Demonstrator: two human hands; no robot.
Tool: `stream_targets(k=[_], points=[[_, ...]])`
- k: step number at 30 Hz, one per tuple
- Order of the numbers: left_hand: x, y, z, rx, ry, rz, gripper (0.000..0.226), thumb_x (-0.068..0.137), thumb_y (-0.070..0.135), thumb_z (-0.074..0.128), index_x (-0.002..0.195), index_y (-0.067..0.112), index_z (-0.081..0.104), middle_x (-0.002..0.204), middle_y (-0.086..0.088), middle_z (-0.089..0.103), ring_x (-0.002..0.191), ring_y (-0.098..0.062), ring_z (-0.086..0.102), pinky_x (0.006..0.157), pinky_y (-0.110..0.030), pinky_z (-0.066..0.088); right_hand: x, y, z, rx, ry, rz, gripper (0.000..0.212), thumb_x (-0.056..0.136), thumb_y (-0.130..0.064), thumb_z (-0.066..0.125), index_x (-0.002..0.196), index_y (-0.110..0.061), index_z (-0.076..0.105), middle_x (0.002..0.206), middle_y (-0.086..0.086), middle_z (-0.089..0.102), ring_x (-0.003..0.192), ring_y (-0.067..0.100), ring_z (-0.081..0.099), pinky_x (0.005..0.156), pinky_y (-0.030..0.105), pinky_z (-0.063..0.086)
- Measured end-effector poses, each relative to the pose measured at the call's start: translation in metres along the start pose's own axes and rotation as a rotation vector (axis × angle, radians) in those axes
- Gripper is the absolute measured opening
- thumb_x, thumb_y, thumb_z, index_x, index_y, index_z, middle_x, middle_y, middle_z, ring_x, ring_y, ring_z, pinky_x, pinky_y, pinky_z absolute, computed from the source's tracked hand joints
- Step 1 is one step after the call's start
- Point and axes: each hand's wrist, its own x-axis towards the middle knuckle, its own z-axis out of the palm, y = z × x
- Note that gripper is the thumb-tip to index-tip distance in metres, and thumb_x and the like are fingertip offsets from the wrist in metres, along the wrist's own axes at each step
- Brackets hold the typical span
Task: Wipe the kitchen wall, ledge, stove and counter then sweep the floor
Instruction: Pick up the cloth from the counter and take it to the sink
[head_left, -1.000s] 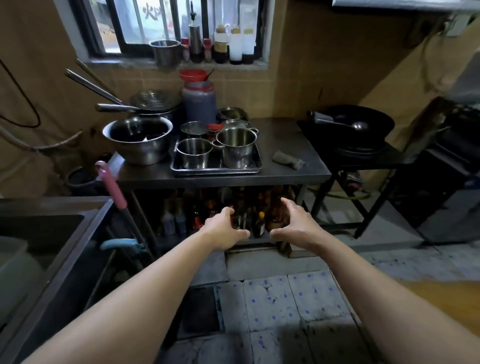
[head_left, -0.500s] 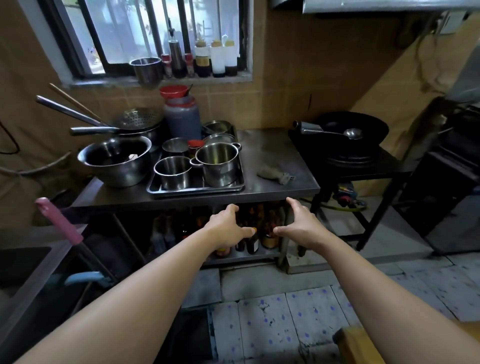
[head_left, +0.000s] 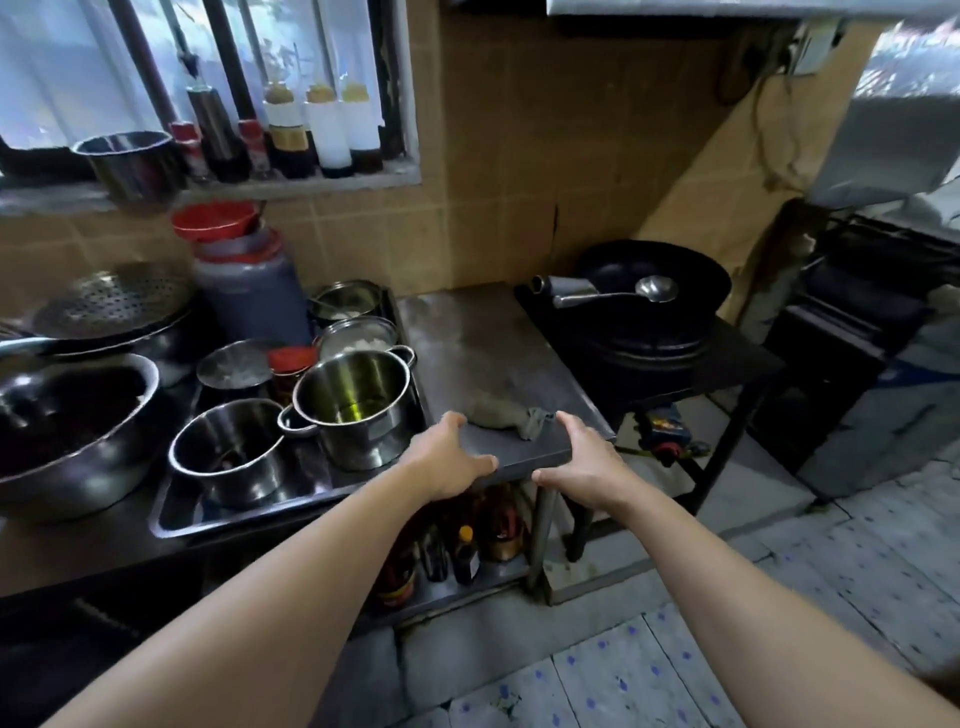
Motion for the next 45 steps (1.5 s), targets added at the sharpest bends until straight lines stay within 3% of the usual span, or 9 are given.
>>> stream_targets(k=[13,19,23,27,33,38,43,45], points=[[0.132,-0.025,-0.011,-0.038,-0.110,0.002,0.072,0.086,0.038,0.064,0.144,0.020,0.026,0.139,-0.006,0.044,0.106,-0.019,0.053,0.089,-0.034,0.050,0.141,0.003,0.030,-0.095,-0.059,0.150,0.092,0.082,-0.032,0.069,0.151,-0.022,0.008,0.157,0.004,0.013,0.144,0.031,0.014,0.116,0.041,0.022],[0.169,-0.030,0.000,-0.039,-0.100,-0.028,0.060,0.086,0.031,0.064,0.137,0.017,0.036,0.132,-0.008,0.050,0.116,-0.024,0.052,0.095,-0.035,0.047,0.200,0.017,0.053,-0.197,-0.048,0.128,0.089,0.084,-0.032,0.066,0.151,-0.023,0.009,0.156,0.003,0.012,0.142,0.032,0.010,0.115,0.037,0.016],[0.184,-0.030,0.010,-0.059,-0.077,-0.025,0.055,0.085,0.029,0.063,0.134,0.018,0.040,0.130,-0.005,0.051,0.115,-0.022,0.052,0.092,-0.030,0.046,0.228,0.031,0.069,-0.293,-0.038,0.111,0.083,0.082,-0.030,0.066,0.149,-0.026,0.017,0.154,0.001,0.016,0.138,0.032,0.014,0.115,0.039,0.018],[0.190,-0.035,0.017,-0.092,-0.087,-0.027,0.055,0.085,0.032,0.063,0.134,0.020,0.040,0.131,-0.002,0.051,0.114,-0.019,0.052,0.091,-0.028,0.046,0.240,0.039,0.082,-0.391,0.045,0.104,0.063,0.086,-0.021,0.059,0.142,-0.030,0.033,0.147,-0.002,0.031,0.132,0.031,0.026,0.111,0.040,0.023],[0.186,-0.046,0.018,-0.080,-0.105,-0.014,0.057,0.086,0.038,0.065,0.134,0.022,0.039,0.128,-0.001,0.052,0.109,-0.017,0.053,0.090,-0.028,0.046,0.241,0.037,0.082,-0.533,0.060,0.056,0.046,0.087,-0.004,0.046,0.130,-0.018,0.050,0.127,0.007,0.045,0.115,0.034,0.039,0.099,0.037,0.040],[0.174,-0.044,0.008,-0.125,-0.119,-0.021,0.055,0.089,0.035,0.058,0.138,0.021,0.037,0.128,-0.004,0.051,0.103,-0.018,0.053,0.090,-0.031,0.047,0.209,0.014,0.053,-0.326,0.053,0.071,0.035,0.080,0.006,0.043,0.103,-0.009,0.067,0.108,0.015,0.066,0.108,0.033,0.056,0.089,0.033,0.043],[0.151,-0.032,0.004,-0.237,-0.120,-0.027,0.053,0.096,0.049,0.038,0.137,0.015,0.040,0.132,-0.009,0.050,0.118,-0.025,0.050,0.094,-0.031,0.039,0.162,0.000,0.024,-0.104,0.138,0.046,0.042,0.084,0.004,0.044,0.108,-0.021,0.068,0.103,0.006,0.064,0.101,0.025,0.059,0.084,0.032,0.048],[0.145,-0.027,0.005,-0.359,-0.108,-0.065,0.053,0.095,0.054,0.036,0.126,0.013,0.048,0.121,-0.011,0.057,0.107,-0.026,0.059,0.092,-0.034,0.047,0.145,-0.004,0.015,-0.086,0.175,-0.012,0.046,0.084,0.004,0.045,0.114,-0.023,0.066,0.111,0.004,0.060,0.108,0.022,0.055,0.091,0.031,0.046]])
